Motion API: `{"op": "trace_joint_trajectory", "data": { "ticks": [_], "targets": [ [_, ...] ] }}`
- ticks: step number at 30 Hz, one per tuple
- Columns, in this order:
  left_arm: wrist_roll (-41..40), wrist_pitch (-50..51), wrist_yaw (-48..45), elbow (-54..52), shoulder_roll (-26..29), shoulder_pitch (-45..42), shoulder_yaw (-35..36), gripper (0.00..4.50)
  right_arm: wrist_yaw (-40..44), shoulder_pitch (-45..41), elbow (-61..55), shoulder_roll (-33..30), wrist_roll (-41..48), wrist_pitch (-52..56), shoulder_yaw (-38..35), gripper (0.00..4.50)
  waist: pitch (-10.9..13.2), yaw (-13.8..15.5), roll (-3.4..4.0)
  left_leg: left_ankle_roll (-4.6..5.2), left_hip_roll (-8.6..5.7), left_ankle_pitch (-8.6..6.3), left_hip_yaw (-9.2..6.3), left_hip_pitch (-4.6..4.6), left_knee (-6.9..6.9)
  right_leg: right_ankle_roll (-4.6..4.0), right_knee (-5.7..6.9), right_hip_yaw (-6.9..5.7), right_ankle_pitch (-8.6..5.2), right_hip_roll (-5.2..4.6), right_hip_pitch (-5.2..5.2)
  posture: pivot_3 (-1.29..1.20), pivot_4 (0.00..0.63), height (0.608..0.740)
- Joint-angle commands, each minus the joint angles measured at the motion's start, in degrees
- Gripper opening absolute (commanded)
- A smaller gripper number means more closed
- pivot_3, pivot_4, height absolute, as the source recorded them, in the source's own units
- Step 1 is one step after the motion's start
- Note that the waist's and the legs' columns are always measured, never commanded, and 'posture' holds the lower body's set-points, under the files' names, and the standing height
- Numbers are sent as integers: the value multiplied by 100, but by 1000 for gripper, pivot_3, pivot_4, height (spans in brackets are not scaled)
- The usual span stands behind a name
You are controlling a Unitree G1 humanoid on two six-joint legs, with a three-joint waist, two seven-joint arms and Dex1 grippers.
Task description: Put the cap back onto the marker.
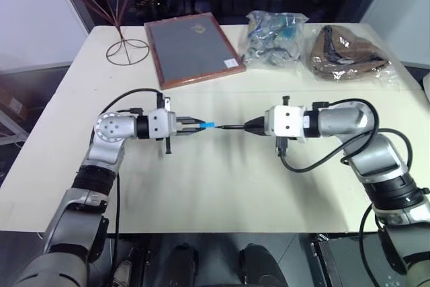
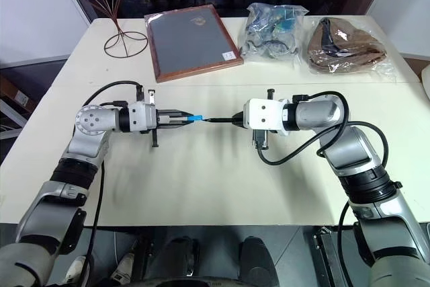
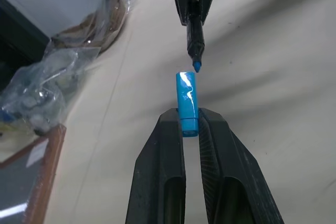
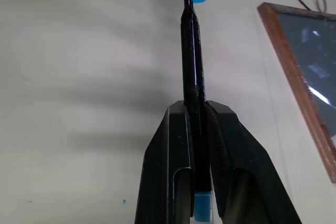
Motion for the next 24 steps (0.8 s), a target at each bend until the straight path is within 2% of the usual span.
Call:
{"op": "trace_joint_trajectory", "data": {
  "ticks": [1,11,18,24],
  "targets": [
    [26,-186,31,-98,62,-33,12,0,123,-75,-128,-62,158,81,-60,60,0,2,0,0,0,0,0,0,0,0,0,0,0,0,0,0,150,740],
    [33,-274,98,-54,36,-21,-33,0,259,-100,-115,-60,278,275,-98,60,0,1,0,0,0,0,-1,0,0,0,-4,0,0,0,0,0,150,740],
    [45,-271,143,-69,2,4,-46,0,313,-190,-234,54,866,1155,-261,60,0,2,0,0,0,0,-2,0,0,0,-3,0,0,-1,0,0,150,740],
    [56,-269,156,-106,-15,47,-60,0,316,-259,-251,-24,1001,1350,-238,60,0,2,0,0,1,0,-6,0,0,0,-4,1,0,-1,0,0,150,740]
  ]
}}
